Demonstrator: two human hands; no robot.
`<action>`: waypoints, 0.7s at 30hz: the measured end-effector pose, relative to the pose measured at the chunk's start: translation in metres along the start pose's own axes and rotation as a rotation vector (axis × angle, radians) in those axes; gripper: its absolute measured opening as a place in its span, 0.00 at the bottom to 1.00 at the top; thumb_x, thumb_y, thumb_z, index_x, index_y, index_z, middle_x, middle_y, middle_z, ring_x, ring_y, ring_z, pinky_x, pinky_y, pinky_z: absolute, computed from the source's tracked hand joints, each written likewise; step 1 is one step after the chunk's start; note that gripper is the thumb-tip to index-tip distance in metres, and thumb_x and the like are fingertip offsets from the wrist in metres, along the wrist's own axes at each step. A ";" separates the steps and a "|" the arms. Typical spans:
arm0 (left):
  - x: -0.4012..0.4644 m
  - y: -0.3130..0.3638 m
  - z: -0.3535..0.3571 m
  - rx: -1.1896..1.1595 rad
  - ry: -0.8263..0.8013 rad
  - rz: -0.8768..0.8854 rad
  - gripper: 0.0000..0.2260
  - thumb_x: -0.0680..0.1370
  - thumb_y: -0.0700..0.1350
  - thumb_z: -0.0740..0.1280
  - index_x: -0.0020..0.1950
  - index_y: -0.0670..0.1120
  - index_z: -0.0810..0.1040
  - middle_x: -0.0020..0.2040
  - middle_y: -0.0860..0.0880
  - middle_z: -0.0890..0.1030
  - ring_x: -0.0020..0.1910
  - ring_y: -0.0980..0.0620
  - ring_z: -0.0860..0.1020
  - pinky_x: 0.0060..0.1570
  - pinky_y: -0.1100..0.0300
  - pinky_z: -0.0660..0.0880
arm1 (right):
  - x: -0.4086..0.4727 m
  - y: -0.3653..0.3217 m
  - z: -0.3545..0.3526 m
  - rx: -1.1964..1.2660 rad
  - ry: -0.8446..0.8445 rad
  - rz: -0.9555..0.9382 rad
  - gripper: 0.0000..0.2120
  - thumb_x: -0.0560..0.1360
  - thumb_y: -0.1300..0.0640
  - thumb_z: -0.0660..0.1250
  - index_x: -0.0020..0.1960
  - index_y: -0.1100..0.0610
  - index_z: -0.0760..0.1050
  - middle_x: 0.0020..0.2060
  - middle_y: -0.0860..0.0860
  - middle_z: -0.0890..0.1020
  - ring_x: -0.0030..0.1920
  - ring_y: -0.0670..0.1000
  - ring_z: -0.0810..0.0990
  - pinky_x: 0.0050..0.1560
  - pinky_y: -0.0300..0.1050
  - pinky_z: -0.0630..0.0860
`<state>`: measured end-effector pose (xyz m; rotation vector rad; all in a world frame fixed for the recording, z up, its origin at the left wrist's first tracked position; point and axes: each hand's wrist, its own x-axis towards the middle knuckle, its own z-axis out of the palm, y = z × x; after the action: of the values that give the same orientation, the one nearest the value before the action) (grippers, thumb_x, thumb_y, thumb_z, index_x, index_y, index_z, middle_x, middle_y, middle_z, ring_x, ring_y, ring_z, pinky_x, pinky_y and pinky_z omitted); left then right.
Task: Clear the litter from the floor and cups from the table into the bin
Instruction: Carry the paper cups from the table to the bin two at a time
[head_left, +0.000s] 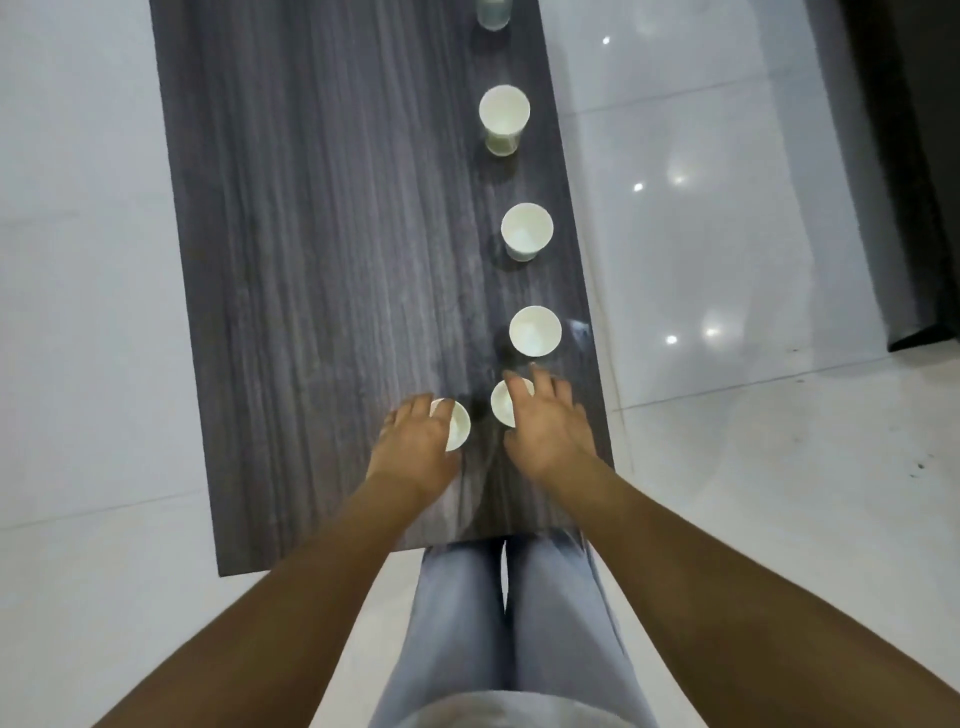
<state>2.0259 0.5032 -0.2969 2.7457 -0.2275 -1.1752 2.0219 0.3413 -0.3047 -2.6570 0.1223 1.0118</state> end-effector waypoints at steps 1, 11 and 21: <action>0.008 0.000 0.008 -0.006 0.005 0.004 0.32 0.75 0.49 0.68 0.75 0.48 0.58 0.75 0.44 0.59 0.74 0.43 0.57 0.73 0.48 0.56 | 0.010 0.001 0.007 -0.014 -0.010 -0.008 0.35 0.74 0.56 0.67 0.76 0.49 0.54 0.76 0.53 0.55 0.73 0.59 0.56 0.69 0.56 0.64; 0.043 0.003 0.074 0.029 0.120 0.015 0.30 0.76 0.43 0.66 0.75 0.51 0.57 0.77 0.45 0.52 0.74 0.44 0.55 0.68 0.50 0.65 | 0.046 0.014 0.057 -0.123 -0.032 -0.151 0.28 0.73 0.62 0.69 0.69 0.53 0.62 0.69 0.55 0.63 0.67 0.59 0.64 0.56 0.53 0.74; -0.050 -0.009 0.017 -0.045 0.158 -0.166 0.26 0.74 0.43 0.67 0.70 0.50 0.62 0.67 0.47 0.63 0.66 0.45 0.64 0.60 0.51 0.70 | -0.018 -0.027 -0.011 -0.218 -0.092 -0.316 0.28 0.72 0.58 0.71 0.68 0.52 0.62 0.66 0.53 0.65 0.65 0.57 0.65 0.57 0.52 0.75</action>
<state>1.9805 0.5204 -0.2751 2.8444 0.0458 -0.9773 2.0201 0.3632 -0.2782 -2.6940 -0.4371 1.0892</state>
